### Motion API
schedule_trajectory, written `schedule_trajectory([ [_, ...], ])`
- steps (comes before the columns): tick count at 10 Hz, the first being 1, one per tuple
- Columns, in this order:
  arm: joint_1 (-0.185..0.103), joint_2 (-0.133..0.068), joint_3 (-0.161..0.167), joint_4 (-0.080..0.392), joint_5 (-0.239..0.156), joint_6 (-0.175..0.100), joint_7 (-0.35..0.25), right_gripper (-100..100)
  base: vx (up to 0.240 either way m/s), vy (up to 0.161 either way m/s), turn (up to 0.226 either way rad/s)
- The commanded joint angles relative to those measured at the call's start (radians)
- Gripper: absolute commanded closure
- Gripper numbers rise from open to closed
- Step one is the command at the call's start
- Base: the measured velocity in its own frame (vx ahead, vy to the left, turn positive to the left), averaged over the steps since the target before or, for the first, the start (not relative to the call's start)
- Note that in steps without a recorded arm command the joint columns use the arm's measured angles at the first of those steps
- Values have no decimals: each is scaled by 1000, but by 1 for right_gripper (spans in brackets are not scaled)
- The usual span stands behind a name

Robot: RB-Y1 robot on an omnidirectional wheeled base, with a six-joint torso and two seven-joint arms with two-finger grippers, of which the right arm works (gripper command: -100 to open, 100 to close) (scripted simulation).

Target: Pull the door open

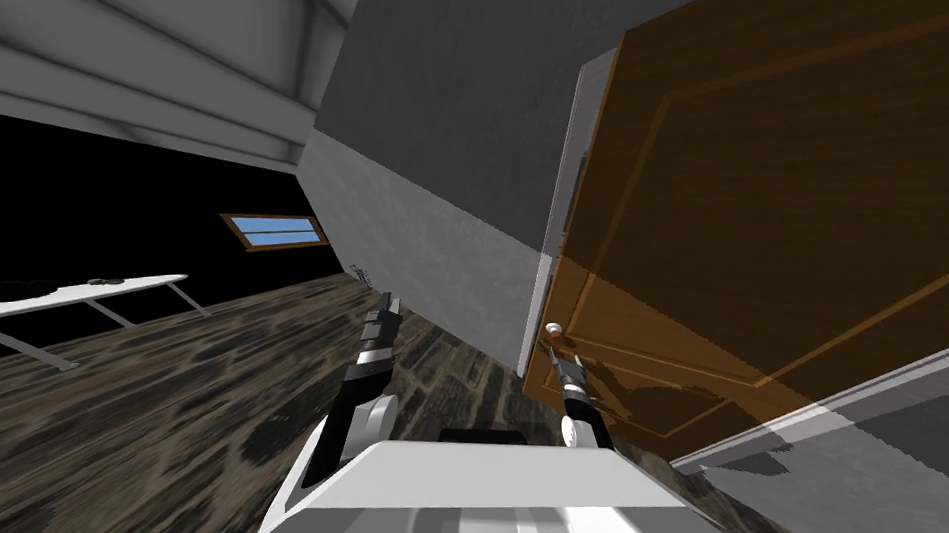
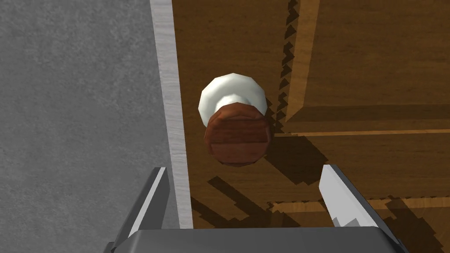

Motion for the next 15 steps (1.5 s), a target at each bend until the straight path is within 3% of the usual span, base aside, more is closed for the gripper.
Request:
schedule_trajectory([
  [1,6,-17,-9,8,-5,-6,-21,-100,188,-24,112],
  [3,14,-41,-19,22,-11,-15,-48,-100,231,-60,121],
  [4,7,-32,-14,29,-8,-18,-43,-100,100,-27,27],
  [5,7,-32,-14,29,-8,-18,-43,100,-8,-3,-42],
  [10,7,-32,-14,29,-8,-18,-43,100,-20,4,2],
  [11,18,-51,9,26,0,-19,-69,100,-125,-40,141],
  [15,34,-86,53,13,15,-28,-121,100,-186,1,102],
])
